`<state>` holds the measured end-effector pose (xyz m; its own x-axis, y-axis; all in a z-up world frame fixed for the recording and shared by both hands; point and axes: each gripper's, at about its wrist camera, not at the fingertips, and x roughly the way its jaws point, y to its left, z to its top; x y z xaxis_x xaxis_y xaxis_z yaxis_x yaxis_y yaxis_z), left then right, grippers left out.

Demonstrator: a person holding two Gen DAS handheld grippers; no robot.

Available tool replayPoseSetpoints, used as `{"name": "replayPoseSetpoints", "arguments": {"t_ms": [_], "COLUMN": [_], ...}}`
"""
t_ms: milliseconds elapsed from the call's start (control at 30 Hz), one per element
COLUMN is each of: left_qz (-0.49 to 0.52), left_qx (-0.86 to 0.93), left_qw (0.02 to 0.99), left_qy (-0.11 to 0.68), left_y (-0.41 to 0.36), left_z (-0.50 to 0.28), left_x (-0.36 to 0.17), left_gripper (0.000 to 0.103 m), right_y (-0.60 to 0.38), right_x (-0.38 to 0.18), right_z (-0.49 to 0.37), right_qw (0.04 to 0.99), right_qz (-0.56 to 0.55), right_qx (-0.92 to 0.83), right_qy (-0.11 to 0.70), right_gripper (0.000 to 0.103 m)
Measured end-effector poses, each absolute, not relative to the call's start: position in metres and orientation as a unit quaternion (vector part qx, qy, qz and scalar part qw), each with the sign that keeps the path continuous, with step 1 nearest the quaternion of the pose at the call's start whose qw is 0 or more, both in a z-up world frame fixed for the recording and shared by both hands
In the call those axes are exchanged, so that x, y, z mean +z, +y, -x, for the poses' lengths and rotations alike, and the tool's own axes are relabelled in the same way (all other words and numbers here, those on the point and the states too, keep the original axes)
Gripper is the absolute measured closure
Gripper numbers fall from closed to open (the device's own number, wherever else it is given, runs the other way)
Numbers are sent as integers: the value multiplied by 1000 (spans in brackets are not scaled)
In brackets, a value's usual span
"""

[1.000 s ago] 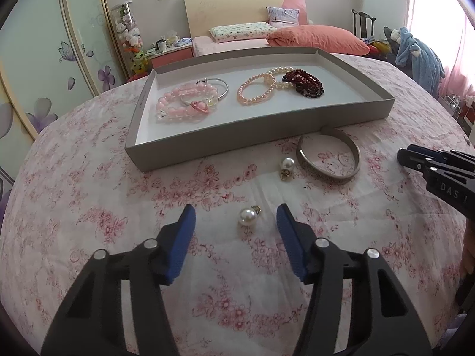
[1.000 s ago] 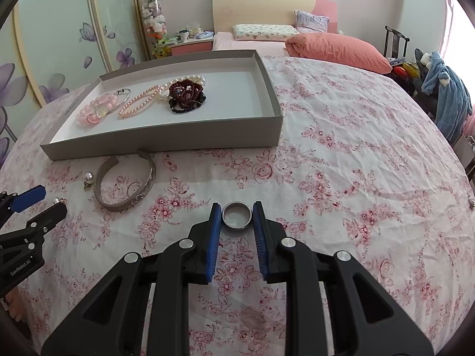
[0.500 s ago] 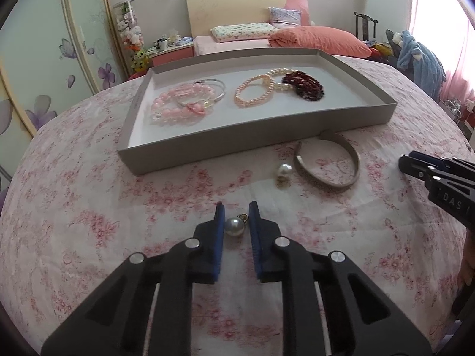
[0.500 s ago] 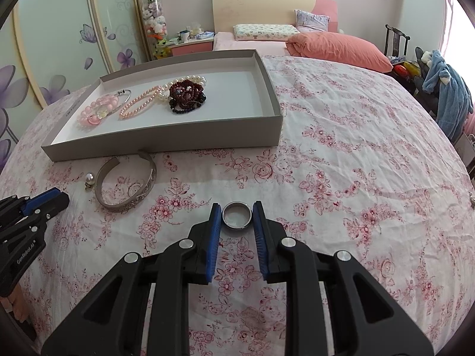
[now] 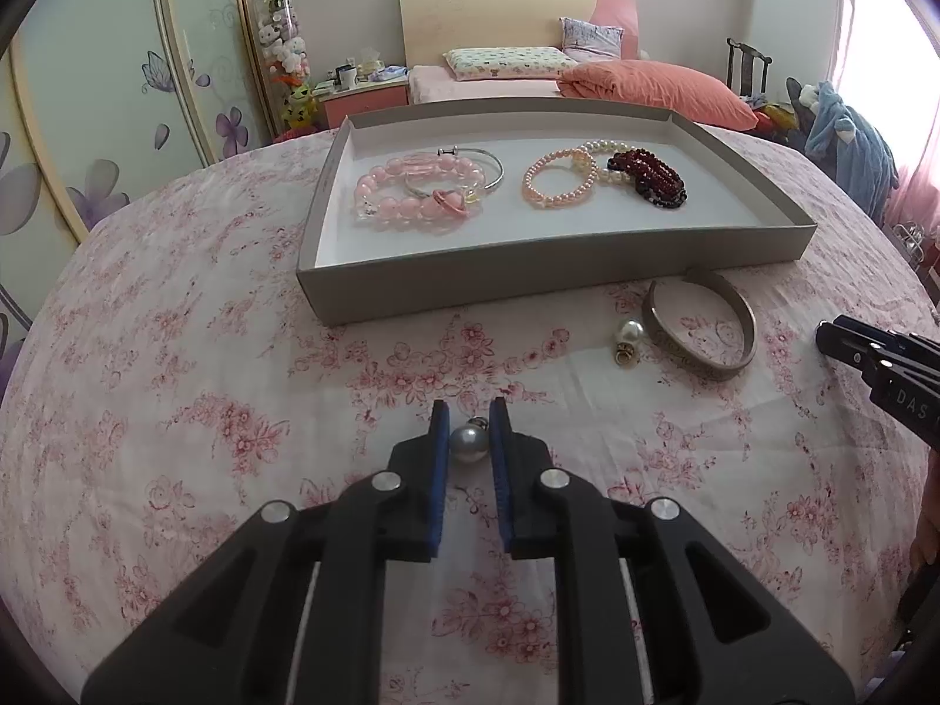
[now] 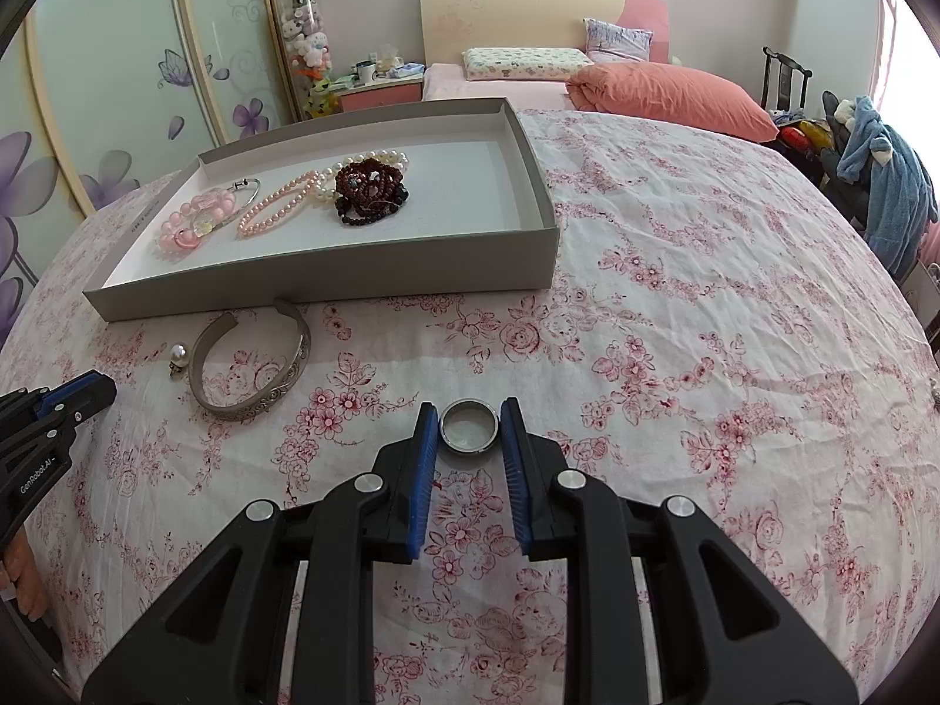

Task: Organize jewelry
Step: 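Lift and carry the ring and earring in both tools over the gray tray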

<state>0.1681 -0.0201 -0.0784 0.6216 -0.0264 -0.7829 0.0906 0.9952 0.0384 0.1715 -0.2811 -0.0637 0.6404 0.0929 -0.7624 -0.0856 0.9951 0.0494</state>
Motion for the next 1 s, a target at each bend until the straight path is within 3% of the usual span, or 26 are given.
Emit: {"name": "replayPoseSetpoints", "arguments": {"t_ms": [1000], "left_qz": [7], "left_qx": [-34], "left_qw": [900], "left_qy": [435], "left_y": [-8], "left_z": [-159], "left_x": [-77], "left_gripper": [89], "right_y": [-278], "right_x": [-63], "right_z": [-166], "right_qw": [901], "right_qz": [-21], "right_qx": [78], "right_qy": [427], "right_gripper": [80]}}
